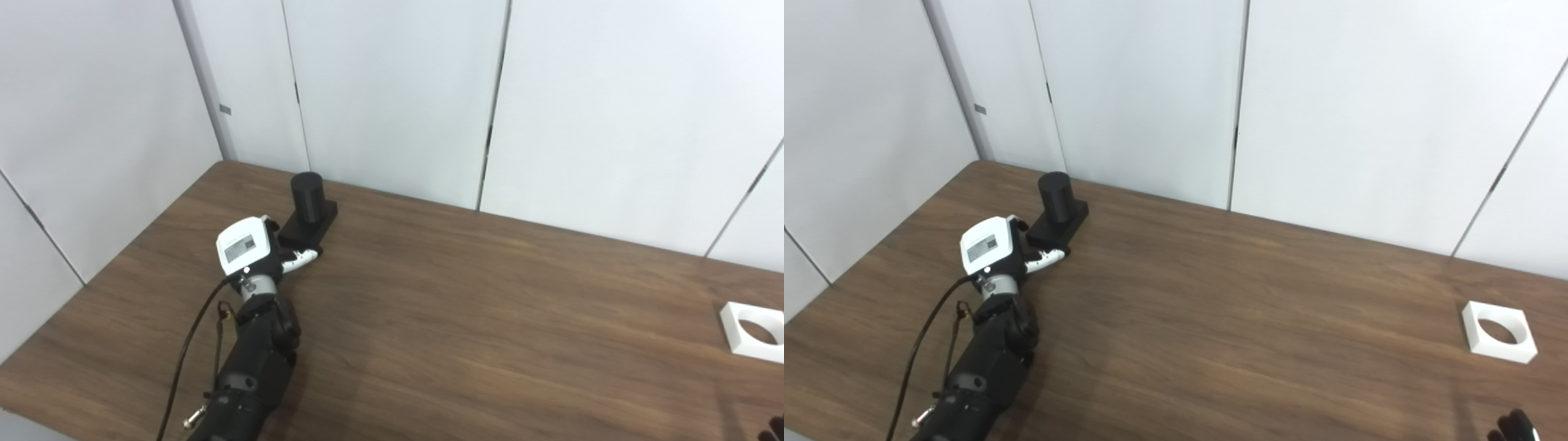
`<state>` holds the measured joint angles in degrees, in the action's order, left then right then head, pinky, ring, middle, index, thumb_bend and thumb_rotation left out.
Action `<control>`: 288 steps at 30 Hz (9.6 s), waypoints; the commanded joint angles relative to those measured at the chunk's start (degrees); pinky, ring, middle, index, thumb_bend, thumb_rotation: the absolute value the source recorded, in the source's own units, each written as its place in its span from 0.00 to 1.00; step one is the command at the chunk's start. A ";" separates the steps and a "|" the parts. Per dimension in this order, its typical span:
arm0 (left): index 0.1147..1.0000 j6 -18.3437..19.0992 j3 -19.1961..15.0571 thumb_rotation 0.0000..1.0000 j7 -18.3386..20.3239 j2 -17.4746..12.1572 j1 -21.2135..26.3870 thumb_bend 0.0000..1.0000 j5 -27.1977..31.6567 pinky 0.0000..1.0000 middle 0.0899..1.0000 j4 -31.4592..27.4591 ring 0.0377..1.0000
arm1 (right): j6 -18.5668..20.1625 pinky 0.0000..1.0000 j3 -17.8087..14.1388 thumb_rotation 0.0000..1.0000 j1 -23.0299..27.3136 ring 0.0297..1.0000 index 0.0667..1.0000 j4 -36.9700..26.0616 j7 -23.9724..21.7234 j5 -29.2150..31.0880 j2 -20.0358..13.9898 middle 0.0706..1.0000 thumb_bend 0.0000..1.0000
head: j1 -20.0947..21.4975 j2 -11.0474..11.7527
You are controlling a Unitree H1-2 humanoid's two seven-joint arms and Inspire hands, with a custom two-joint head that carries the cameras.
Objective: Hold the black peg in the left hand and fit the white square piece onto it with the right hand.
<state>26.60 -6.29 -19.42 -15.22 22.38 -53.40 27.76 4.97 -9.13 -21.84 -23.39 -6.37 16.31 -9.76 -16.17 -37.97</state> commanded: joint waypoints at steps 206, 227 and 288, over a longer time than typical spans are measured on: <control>0.42 -33.46 28.98 0.05 24.54 -1.44 -31.18 0.52 4.00 0.83 0.74 -40.63 0.81 | 20.96 0.94 9.00 0.22 29.77 1.00 0.91 -0.26 -3.98 -41.47 -22.06 0.97 0.92 | 34.65 -1.88; 0.42 -38.48 26.90 0.05 20.25 -3.07 -33.04 0.52 4.83 0.84 0.74 -37.26 0.81 | 15.97 0.99 21.27 0.18 49.76 1.00 0.87 28.67 -8.89 -53.53 -28.26 0.99 0.91 | 39.93 2.79; 0.42 -38.50 25.32 0.05 21.06 -2.26 -34.57 0.52 4.81 0.83 0.74 -39.97 0.81 | 10.65 0.96 29.40 0.20 57.68 0.95 0.73 40.42 -12.64 -62.62 -28.70 0.88 0.89 | 38.33 2.25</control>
<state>-13.98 19.35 -0.18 -16.45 -11.02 -47.21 -12.28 16.13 20.67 33.11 18.15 -18.87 -45.47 -36.77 22.15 -35.68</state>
